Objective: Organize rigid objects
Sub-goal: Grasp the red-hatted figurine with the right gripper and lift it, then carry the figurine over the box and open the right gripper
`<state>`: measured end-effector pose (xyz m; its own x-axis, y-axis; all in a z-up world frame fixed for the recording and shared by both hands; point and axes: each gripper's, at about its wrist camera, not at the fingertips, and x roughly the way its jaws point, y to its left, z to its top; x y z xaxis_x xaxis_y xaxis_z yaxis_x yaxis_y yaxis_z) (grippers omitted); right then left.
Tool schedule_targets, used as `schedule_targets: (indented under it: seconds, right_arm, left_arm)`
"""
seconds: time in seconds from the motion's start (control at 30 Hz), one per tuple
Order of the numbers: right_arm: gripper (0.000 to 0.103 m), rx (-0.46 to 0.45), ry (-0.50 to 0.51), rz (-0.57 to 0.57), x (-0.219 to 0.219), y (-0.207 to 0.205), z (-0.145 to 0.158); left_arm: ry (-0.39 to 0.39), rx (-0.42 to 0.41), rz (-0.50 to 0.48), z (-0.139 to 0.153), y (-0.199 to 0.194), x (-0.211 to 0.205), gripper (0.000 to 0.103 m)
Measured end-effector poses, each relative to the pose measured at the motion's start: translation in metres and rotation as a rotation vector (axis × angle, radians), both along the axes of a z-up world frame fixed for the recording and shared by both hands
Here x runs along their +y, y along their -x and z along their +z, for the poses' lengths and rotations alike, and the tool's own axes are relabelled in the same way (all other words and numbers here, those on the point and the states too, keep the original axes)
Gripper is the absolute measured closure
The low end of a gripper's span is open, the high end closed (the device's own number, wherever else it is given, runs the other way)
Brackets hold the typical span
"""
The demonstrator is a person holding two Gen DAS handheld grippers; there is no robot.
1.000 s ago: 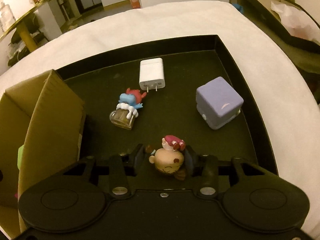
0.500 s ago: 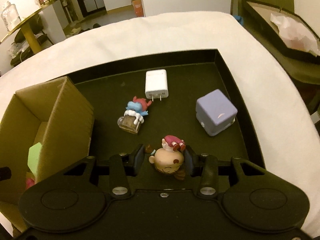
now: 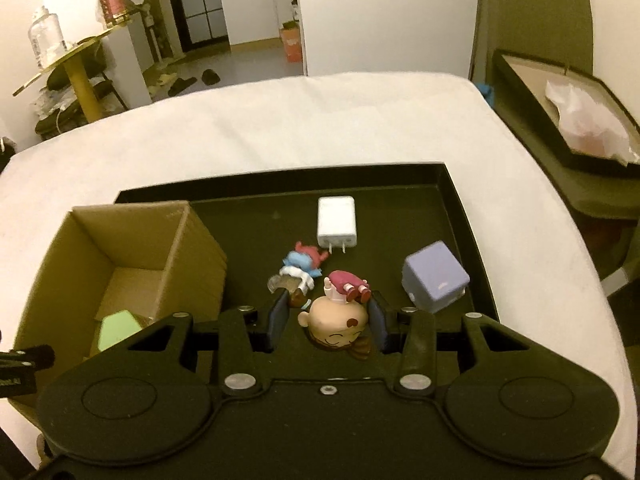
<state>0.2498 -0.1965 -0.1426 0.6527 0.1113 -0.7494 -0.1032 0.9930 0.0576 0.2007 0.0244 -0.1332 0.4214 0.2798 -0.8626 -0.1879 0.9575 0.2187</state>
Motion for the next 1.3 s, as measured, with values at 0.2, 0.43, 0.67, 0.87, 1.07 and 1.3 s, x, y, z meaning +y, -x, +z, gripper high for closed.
schedule_targets:
  seconds: [0.2, 0.43, 0.67, 0.87, 1.07, 1.3]
  right_arm:
    - [0.061, -0.033, 0.015, 0.026, 0.014, 0.002, 0.015]
    - [0.061, -0.076, 0.035, 0.078, 0.035, 0.007, 0.031]
    - [0.061, -0.104, 0.057, 0.149, 0.063, 0.01, 0.041]
    - [0.061, -0.115, 0.077, 0.215, 0.086, 0.012, 0.044]
    - [0.061, -0.108, 0.095, 0.287, 0.107, 0.012, 0.044]
    - [0.061, -0.1, 0.126, 0.384, 0.128, 0.013, 0.044]
  left_arm:
    - [0.025, -0.009, -0.001, -0.001, 0.002, 0.005, 0.027]
    - [0.069, -0.021, 0.002, 0.0, 0.004, 0.012, 0.027]
    - [0.104, -0.032, -0.004, 0.0, 0.005, 0.017, 0.027]
    - [0.124, -0.035, -0.015, -0.002, 0.004, 0.019, 0.03]
    - [0.156, -0.04, -0.014, -0.002, 0.004, 0.023, 0.045]
    - [0.201, -0.02, -0.008, -0.007, 0.003, 0.03, 0.075]
